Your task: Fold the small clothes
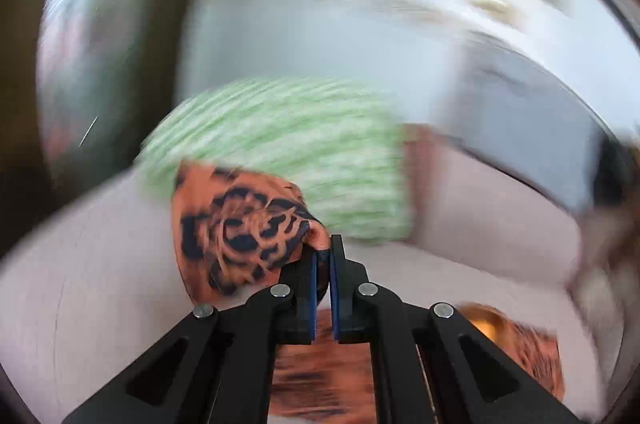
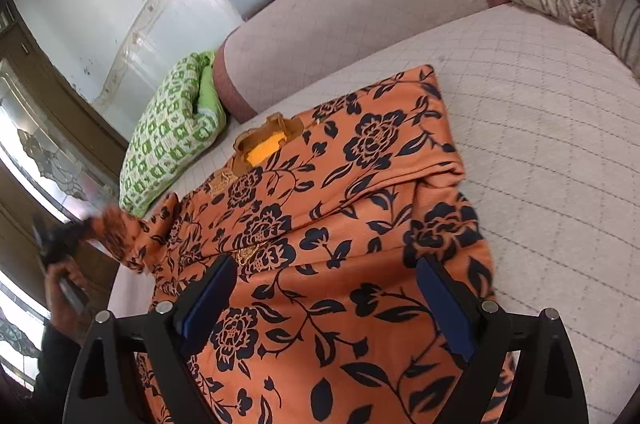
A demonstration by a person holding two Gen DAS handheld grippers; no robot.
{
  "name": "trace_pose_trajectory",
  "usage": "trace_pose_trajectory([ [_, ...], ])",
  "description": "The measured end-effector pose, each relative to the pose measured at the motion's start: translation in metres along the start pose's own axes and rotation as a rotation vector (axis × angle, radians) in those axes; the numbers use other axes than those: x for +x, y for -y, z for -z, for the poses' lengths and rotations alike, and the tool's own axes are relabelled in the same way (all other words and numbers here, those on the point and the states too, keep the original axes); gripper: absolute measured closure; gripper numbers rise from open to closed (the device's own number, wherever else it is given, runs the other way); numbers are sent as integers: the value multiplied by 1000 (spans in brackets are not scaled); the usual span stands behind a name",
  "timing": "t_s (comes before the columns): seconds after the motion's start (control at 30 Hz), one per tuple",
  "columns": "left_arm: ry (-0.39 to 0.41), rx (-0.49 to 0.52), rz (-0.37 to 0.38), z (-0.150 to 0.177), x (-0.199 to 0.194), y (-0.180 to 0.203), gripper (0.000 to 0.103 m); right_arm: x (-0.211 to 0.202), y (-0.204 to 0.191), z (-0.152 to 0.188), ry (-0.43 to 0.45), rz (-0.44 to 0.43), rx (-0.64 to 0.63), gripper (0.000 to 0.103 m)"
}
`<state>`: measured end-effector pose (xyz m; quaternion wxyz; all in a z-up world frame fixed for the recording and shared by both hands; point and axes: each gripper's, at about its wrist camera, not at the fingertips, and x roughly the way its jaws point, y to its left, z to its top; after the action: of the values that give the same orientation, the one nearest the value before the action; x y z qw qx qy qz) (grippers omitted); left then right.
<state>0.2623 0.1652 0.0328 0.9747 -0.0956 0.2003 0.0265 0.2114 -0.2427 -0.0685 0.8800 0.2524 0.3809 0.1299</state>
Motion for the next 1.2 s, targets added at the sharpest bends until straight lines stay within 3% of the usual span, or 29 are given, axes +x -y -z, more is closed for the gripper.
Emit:
trace_pose_trajectory([
  [0.1, 3, 171, 169, 12, -8, 114, 98, -11, 6, 1, 22, -2, 12, 10],
  [0.17, -58, 242, 264, 37, 0, 171, 94, -18, 12, 2, 24, -2, 23, 10],
  [0.2, -116, 288, 310, 58, 12, 201, 88, -20, 16, 2, 21, -3, 34, 9],
  [0.23, -229, 345, 356, 84, 30, 224, 56, -22, 20, 2, 19, 0, 47, 6],
  [0.27, -349, 381, 372, 107, 49, 237, 34, -24, 23, 1, 18, 13, 62, 5],
  [0.3, -436, 382, 365, 125, 64, 239, 34, -25, 25, 1, 16, 23, 72, 5],
  [0.37, -553, 328, 309, 150, 83, 217, 35, -27, 27, -5, 17, 15, 79, 4],
  [0.5, -473, 145, 242, 136, 67, 136, 33, -22, 22, -25, 17, -23, 62, 3],
  [0.6, -430, 89, 87, 131, 61, 74, 28, 6, 15, -53, -13, -70, 70, 3],
  [0.73, -522, 10, -33, 152, 85, 13, 28, 58, 6, -92, -79, -56, 61, 3],
  [0.8, -581, -30, -50, 167, 93, -6, 36, 93, 9, -106, -143, 35, 66, 4],
  [0.87, -589, -38, -34, 174, 98, -14, 54, 126, 17, -106, -231, 151, 74, 23],
  [0.9, -566, -15, -32, 173, 96, -13, 64, 142, 18, -100, -292, 216, 60, 74],
  [0.93, -571, -5, -6, 173, 97, -12, 85, 144, 14, -97, -294, 239, 37, 87],
  [1.03, -510, 20, -15, 166, 90, -9, 87, 128, -14, -94, -242, 244, -71, 92],
  [1.1, -533, 3, -20, 174, 94, -13, 87, 110, -24, -89, -170, 265, -99, 92],
  [1.17, -536, -29, -22, 180, 95, -19, 81, 122, -13, -78, -230, 311, -93, 83],
  [1.2, -542, -33, -25, 177, 94, -17, 78, 133, -2, -71, -317, 313, -75, 71],
])
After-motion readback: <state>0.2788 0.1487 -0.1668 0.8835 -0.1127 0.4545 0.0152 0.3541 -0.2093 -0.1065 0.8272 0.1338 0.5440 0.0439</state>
